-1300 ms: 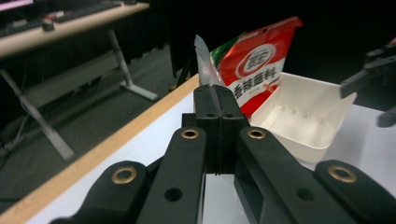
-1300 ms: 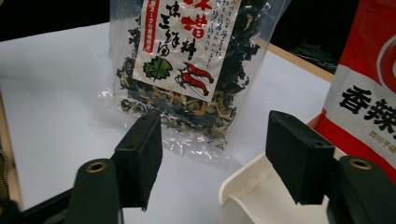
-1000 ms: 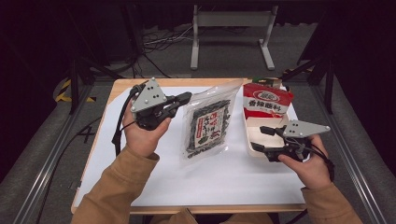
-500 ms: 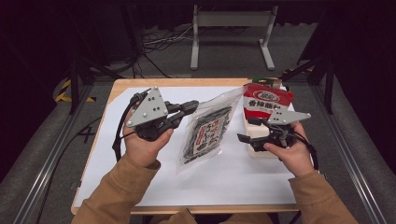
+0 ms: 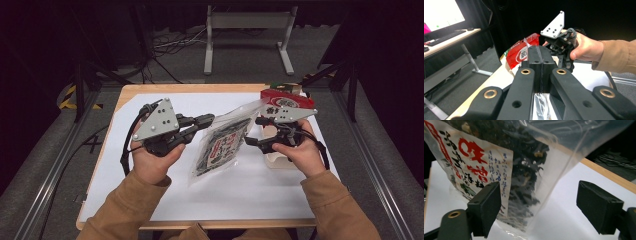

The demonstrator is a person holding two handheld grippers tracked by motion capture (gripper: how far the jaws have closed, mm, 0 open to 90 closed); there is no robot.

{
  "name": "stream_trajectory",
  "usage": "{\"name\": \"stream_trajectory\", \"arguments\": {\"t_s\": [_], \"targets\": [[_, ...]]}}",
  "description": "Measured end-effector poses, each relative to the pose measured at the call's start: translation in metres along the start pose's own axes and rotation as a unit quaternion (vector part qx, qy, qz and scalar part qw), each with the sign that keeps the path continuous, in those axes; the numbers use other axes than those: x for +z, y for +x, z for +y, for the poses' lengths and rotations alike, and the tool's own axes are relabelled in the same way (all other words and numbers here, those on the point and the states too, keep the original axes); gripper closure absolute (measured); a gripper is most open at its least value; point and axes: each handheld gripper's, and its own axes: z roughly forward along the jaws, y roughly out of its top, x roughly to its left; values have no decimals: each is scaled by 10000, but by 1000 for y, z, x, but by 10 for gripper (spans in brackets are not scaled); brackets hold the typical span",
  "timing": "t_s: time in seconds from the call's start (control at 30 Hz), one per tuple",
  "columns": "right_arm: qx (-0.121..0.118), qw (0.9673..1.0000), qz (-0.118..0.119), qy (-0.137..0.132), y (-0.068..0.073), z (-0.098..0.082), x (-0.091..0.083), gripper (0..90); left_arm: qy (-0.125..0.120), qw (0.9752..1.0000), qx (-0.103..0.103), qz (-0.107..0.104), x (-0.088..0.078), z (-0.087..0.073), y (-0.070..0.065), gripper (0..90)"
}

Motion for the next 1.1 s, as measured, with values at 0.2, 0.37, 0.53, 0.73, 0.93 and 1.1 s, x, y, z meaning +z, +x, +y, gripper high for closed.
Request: {"name": "stream_trajectory", "arguments": {"t_s": [0.2, 0.37, 0.53, 0.73, 0.93, 1.1], "targets": [[-219, 9992, 305, -103, -1, 4, 10, 184, -40, 9999, -130, -68, -2, -6, 4, 900], [-234, 9982, 531, -133, -2, 5, 20, 184, -50, 9998, -177, -74, -4, -9, 6, 900], [-300, 9969, 702, -210, 0, 7, 26, 202, -69, 9997, -205, -63, -6, -11, 6, 900], [-228, 9961, 818, -228, 1, 8, 26, 224, -116, 9995, -272, -92, -10, -14, 6, 900], [-309, 9941, 1017, -198, 3, 8, 29, 335, -96, 9994, -326, -82, -13, -19, 8, 900], [-411, 9922, 1166, -177, 3, 9, 29, 405, -120, 9992, -366, -78, -16, -20, 8, 900]]}}
